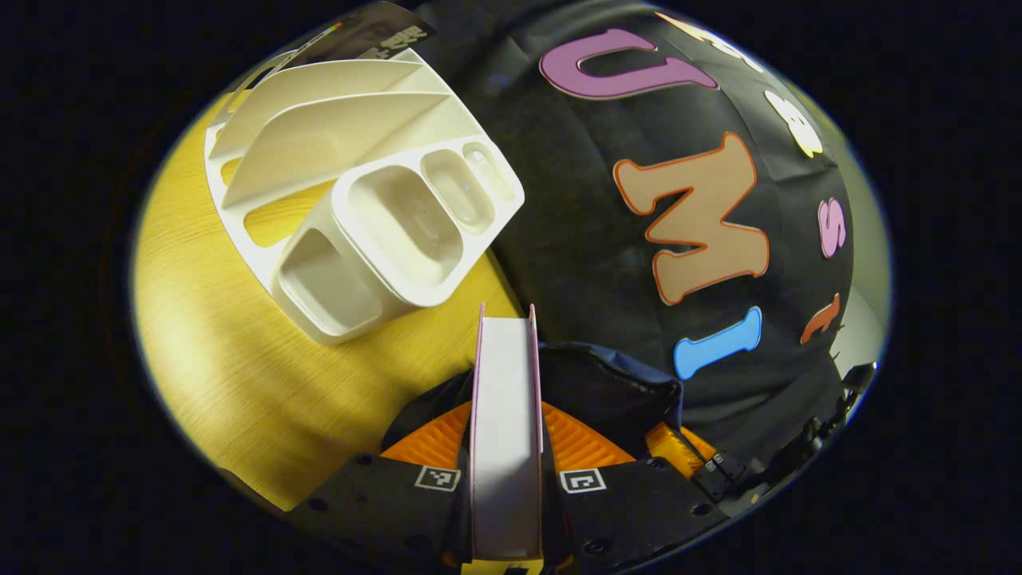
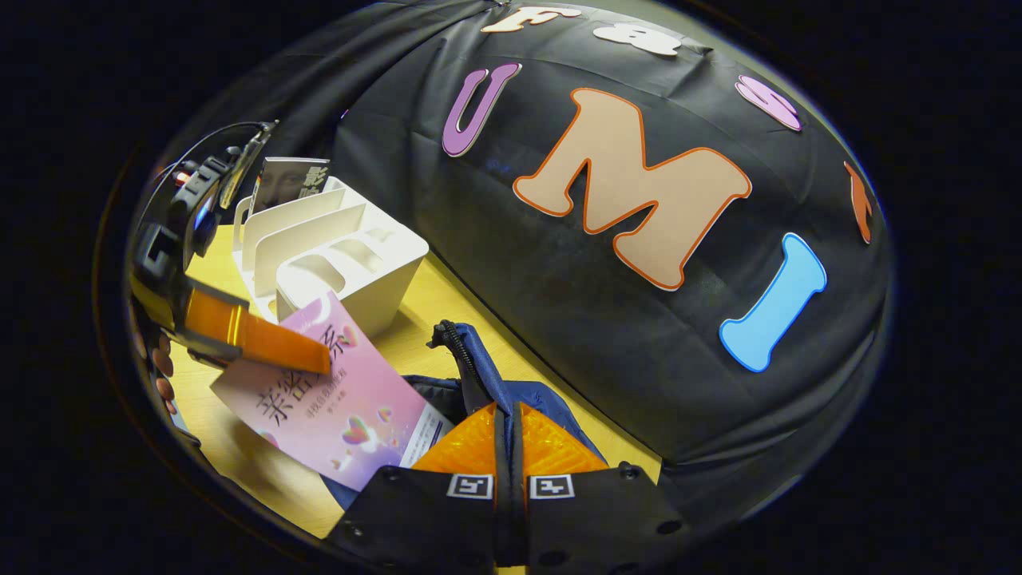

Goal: Open the schoolbag, grab two books from the bookshelf and put them into the schoolbag.

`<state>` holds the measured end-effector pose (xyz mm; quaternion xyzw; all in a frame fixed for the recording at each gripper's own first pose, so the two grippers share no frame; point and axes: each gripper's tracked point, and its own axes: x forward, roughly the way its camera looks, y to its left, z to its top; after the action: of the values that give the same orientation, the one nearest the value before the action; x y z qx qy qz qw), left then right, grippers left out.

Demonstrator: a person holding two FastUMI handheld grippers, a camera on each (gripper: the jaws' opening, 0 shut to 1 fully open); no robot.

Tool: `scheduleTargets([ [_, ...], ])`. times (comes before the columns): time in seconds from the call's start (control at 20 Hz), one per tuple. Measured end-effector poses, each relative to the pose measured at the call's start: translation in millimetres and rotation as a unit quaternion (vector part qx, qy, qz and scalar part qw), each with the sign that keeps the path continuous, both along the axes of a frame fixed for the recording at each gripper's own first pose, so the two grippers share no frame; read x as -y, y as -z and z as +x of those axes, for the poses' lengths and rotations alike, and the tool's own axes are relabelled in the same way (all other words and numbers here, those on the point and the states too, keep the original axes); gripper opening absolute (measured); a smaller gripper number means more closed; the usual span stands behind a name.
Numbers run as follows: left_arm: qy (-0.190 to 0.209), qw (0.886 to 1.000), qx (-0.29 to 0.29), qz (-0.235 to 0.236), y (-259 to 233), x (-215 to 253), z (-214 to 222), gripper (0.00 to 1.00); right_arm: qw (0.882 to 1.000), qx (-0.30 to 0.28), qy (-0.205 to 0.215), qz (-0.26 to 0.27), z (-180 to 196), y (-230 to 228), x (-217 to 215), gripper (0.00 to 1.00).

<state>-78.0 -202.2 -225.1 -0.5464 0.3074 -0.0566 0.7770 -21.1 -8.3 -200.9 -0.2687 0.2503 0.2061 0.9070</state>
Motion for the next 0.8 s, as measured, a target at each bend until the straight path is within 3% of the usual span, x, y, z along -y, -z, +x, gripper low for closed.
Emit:
scheduleTargets([
  [0.15, -0.019, 0.999, -0.005, -0.034, 4.3, 12.1, 3.5, 0.30, 1.000, 0.000, -0.002, 0.002, -0.7, -0.9, -3.5, 0.03],
  [0.35, -0.015, 0.998, -0.009, -0.058, 16.1, 52.1, 9.1, 0.31, 1.000, -0.009, -0.003, 0.017, -3.8, -3.0, -9.7, 0.03],
  [0.8, 0.029, 0.998, -0.015, -0.046, 46.3, 122.5, 17.9, 0.31, 0.998, -0.021, -0.023, 0.054, -18.5, -15.0, -32.7, 0.03],
])
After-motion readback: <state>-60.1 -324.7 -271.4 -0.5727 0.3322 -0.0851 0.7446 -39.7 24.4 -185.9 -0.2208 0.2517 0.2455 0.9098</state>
